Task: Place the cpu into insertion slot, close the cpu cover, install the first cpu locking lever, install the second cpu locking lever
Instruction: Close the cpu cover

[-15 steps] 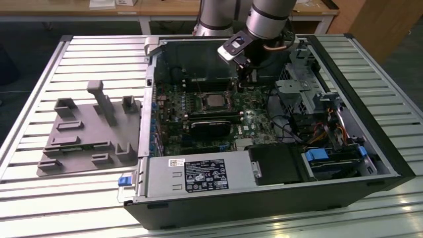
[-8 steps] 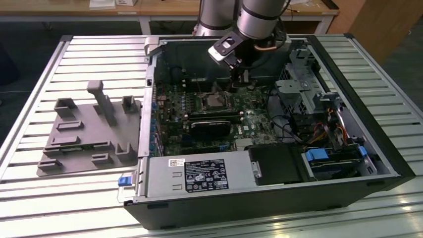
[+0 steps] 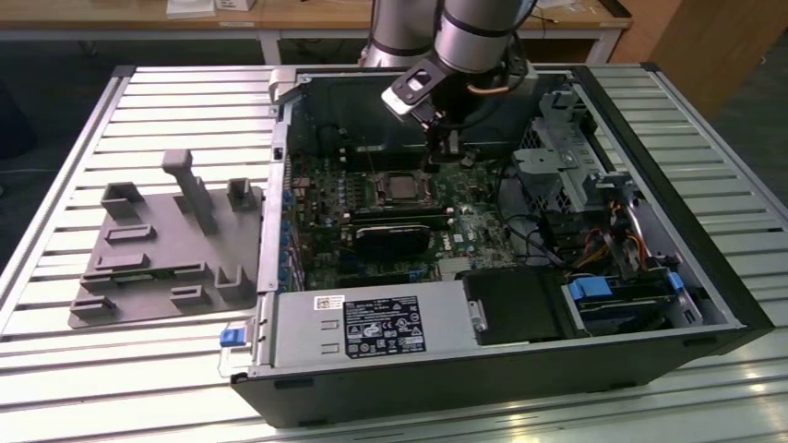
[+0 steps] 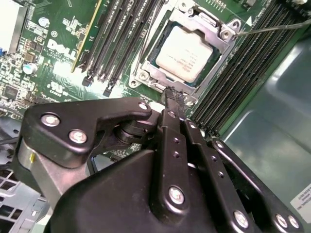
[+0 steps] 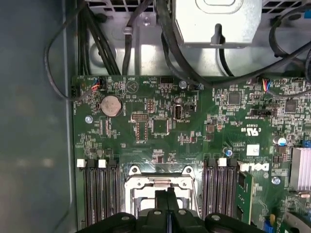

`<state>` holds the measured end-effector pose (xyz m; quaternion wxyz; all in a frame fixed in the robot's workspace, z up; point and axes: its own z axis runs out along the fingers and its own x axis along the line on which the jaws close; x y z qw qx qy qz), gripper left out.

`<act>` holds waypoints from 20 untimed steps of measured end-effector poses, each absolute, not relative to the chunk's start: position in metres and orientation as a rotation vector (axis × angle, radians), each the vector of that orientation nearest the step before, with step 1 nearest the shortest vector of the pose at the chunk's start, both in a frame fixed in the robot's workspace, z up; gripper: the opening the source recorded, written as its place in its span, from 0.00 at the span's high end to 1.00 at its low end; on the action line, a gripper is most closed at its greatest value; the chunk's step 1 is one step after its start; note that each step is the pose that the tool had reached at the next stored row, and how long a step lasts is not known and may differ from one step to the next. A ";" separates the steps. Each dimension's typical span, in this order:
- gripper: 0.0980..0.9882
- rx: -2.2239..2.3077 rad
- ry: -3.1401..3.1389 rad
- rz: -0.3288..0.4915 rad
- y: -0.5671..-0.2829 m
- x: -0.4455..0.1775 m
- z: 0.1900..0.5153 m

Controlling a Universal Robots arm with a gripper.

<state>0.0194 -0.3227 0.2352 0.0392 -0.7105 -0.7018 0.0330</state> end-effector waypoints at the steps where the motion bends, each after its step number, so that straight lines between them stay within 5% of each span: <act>1: 1.00 -2.182 -2.157 0.092 -0.323 0.018 0.235; 20: 1.00 -2.228 -2.219 -0.026 -0.323 -0.008 0.231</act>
